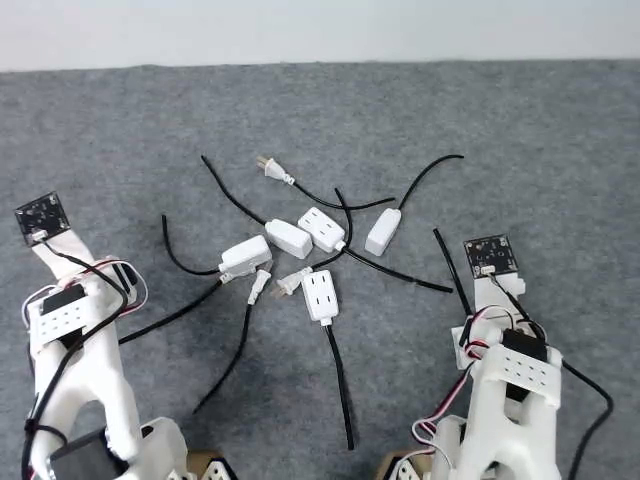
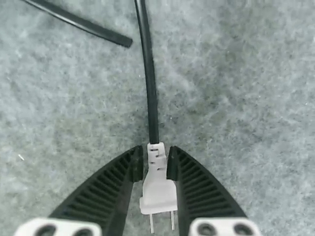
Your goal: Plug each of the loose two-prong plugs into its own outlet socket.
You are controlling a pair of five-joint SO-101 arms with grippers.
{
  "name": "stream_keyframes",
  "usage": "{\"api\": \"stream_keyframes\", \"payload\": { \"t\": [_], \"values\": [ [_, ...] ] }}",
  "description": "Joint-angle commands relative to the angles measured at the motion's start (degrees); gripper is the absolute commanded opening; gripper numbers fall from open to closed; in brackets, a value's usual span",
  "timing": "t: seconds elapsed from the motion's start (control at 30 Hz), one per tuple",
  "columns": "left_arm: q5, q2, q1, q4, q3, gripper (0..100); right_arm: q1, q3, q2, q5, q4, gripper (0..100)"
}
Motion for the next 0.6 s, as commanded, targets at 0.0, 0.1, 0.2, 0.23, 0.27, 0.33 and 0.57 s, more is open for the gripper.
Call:
{"api": "stream_keyframes", "payload": {
  "t": [0.0,0.1,0.2,0.23,0.27,0.33,0.57],
  "values": [
    [-0.4,-0.5,0.4,0.7,-0.7,18,0.6,-2.0,0.2,0.5,-1.0,9.9],
    [-0.4,-0.5,0.4,0.7,-0.7,18,0.6,-2.0,0.3,0.5,-1.0,9.9],
    [-0.4,-0.5,0.3,0.7,-0.7,18,0.6,-2.5,1.5,0.5,-1.0,9.9],
    [-0.4,-0.5,0.3,0.7,-0.7,18,0.6,-3.3,2.9,0.5,-0.9,10.0],
    [-0.4,-0.5,0.3,0.7,-0.7,18,0.7,-4.6,4.6,0.4,-0.7,10.0],
    [-0.4,-0.5,0.3,0.7,-0.7,18,0.7,-6.9,9.1,0.4,-0.5,9.8],
    [-0.4,-0.5,0.2,0.7,-0.6,18,0.8,-12.5,16.7,0.4,2.2,9.5]
  ]
}}
